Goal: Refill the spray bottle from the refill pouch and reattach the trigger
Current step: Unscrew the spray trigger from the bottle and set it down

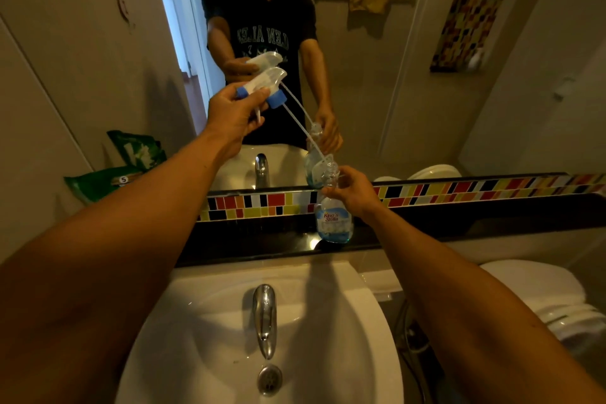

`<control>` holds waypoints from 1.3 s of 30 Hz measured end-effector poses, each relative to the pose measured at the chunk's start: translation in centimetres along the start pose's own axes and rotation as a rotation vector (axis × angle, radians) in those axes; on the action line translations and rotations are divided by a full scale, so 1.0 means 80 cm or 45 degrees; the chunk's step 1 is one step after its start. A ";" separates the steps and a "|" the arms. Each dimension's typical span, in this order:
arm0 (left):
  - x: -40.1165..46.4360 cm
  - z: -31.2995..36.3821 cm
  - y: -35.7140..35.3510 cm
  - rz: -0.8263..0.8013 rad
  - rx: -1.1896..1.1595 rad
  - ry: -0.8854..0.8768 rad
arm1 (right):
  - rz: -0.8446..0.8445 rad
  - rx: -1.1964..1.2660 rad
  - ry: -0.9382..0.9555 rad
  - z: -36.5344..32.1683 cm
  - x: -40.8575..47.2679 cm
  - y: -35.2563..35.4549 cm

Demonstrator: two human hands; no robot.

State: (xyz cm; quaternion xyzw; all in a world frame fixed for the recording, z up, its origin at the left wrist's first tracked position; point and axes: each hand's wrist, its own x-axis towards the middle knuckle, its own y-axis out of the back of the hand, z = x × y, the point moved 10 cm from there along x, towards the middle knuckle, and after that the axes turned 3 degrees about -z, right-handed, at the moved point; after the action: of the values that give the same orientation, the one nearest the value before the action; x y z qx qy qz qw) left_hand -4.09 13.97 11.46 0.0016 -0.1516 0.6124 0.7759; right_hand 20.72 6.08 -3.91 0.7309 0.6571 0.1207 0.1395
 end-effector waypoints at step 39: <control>-0.090 -0.181 0.125 0.455 -0.396 0.548 | 0.215 0.052 0.033 -0.007 -0.013 0.028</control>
State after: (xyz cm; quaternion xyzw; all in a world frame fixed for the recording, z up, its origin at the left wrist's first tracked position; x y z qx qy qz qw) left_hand -11.71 12.36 -5.92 -0.2734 -0.0735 0.6948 0.6611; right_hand 22.45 4.89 -2.55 0.7848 0.5970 0.1281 0.1056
